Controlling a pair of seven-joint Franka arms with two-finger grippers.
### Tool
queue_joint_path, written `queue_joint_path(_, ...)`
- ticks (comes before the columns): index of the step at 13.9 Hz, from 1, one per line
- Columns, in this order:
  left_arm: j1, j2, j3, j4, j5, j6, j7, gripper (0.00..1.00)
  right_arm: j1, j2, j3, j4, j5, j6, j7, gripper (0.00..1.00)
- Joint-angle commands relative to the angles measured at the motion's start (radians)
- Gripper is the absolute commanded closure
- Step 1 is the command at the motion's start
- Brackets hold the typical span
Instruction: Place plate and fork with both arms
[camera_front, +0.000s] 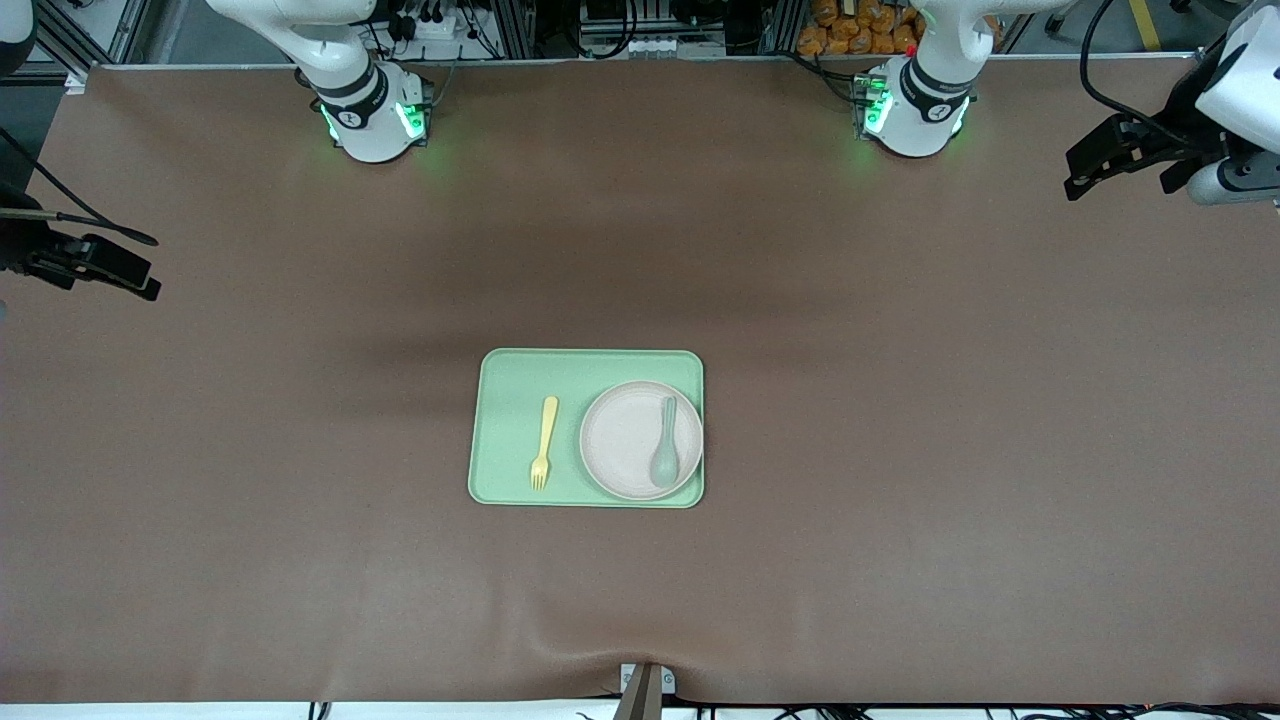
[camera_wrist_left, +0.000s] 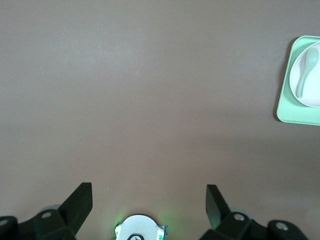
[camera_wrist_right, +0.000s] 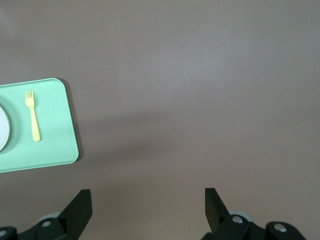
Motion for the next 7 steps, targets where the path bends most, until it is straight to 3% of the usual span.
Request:
queue_joint_path(1, 0.006, 0.007, -0.003, 0.011, 0.006, -0.008, 0.008, 0.0, 0.011, 0.011, 0.008, 0.031, -0.016, -0.018, -0.003, 0.0)
queue_joint_path(7, 0.008, 0.007, -0.003, 0.012, 0.006, -0.008, 0.004, 0.0, 0.006, 0.013, 0.008, 0.031, -0.018, -0.015, -0.003, 0.0)
